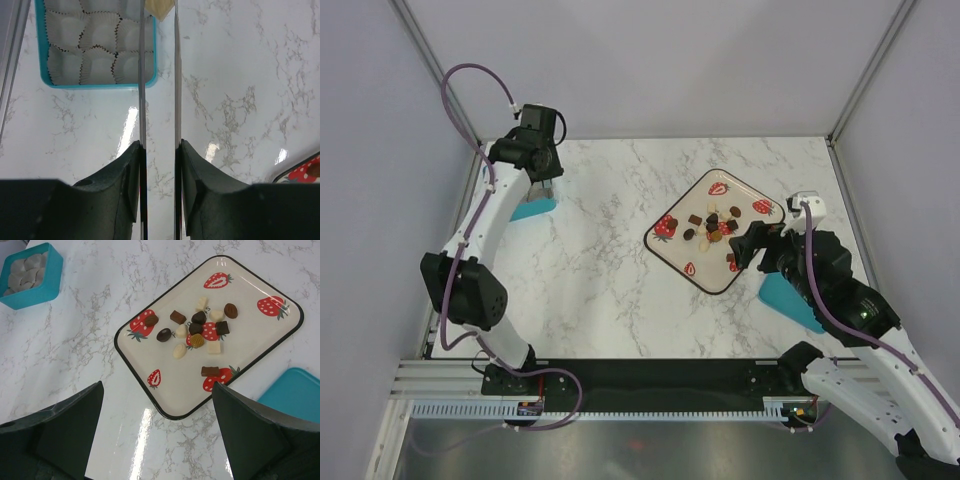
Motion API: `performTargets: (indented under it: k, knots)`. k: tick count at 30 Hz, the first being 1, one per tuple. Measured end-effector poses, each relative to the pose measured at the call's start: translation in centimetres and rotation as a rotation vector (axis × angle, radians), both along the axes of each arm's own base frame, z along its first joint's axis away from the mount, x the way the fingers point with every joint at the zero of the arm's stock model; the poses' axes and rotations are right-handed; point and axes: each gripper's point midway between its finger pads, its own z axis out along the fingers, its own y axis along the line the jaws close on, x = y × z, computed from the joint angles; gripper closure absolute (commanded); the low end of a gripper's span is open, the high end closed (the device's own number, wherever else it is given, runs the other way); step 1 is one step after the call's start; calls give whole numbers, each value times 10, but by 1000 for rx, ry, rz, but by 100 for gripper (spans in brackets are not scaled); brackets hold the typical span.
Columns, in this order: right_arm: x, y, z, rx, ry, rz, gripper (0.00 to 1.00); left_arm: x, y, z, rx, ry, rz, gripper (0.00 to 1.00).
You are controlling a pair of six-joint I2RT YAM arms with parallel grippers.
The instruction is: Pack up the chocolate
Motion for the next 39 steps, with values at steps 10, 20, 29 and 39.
performTargets:
  k: [10, 20, 29, 39]
  knots:
    - [5, 3, -12, -34, 27, 5, 2, 50, 44, -30, -25, 33, 106, 65]
    - [7, 3, -13, -43, 26, 2, 2, 76, 50, -58, -29, 61, 122, 65]
    - [9, 3, -16, -56, 35, 0, 2, 78, 53, -82, -21, 101, 129, 64]
    - [11, 3, -19, -67, 40, -1, 2, 82, 60, -92, -26, 107, 141, 58]
